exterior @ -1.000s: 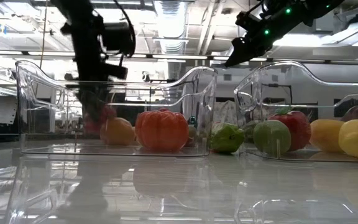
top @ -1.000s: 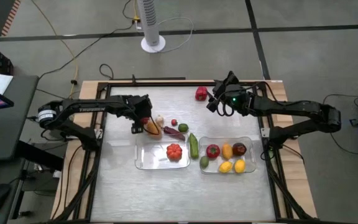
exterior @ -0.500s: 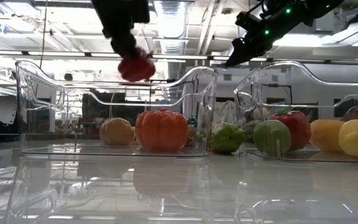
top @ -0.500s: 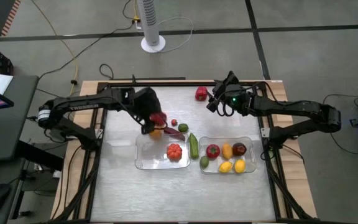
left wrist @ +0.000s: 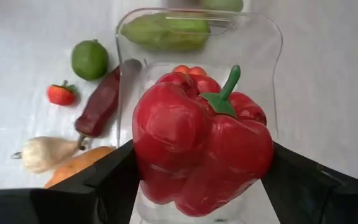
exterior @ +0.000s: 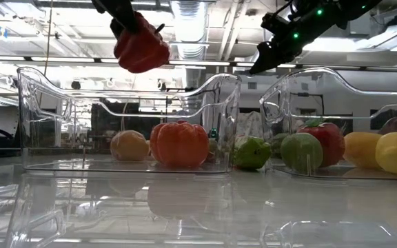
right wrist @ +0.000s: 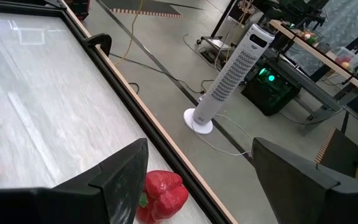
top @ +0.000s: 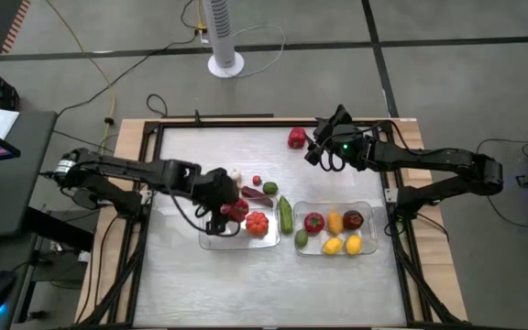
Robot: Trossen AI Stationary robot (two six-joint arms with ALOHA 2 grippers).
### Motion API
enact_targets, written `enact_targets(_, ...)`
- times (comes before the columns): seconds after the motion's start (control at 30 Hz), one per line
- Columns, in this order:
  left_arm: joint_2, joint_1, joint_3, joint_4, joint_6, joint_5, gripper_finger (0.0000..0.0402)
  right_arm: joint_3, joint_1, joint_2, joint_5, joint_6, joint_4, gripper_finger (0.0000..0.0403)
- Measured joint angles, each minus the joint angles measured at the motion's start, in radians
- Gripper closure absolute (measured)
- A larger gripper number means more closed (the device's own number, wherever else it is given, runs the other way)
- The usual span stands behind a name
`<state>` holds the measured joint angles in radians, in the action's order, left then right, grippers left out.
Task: Sort produce into baskets
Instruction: Put the left red bell pepper into the left transparent bin, then put the garlic into the left transparent bin
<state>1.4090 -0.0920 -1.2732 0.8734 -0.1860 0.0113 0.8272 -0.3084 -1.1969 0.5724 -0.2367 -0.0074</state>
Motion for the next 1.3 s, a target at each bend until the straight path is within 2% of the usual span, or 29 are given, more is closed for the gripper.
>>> enact_targets(0.1,0.000,-0.041,0.000,0.000,-0.027,0.071,0.0125,0.000,0.000,0.000,0.000,0.000,0.000,0.0090)
enact_targets(0.3,0.000,-0.078,0.000,0.001,-0.073,0.127,0.0120,0.000,0.000,0.000,0.000,0.000,0.000,0.0090)
enact_targets(0.73,0.000,-0.079,0.001,0.011,-0.078,0.176,0.0057,0.000,0.000,0.000,0.000,0.002,0.000,0.0090)
enact_targets(0.87,0.000,-0.065,0.001,0.013,-0.049,0.260,0.0048,0.000,0.000,0.000,0.000,0.002,0.000,0.0090)
enact_targets(0.97,0.000,-0.024,0.001,0.018,-0.044,0.326,0.0047,0.000,0.000,0.000,0.000,0.002,0.000,0.0090)
enact_targets(1.13,0.000,0.111,0.001,0.018,-0.074,0.309,0.0048,0.000,0.000,0.000,0.000,0.002,-0.004,0.0090)
enact_targets(1.3,0.000,0.245,0.010,0.005,-0.066,0.201,0.0056,0.000,0.000,0.000,0.000,0.027,-0.021,0.0090)
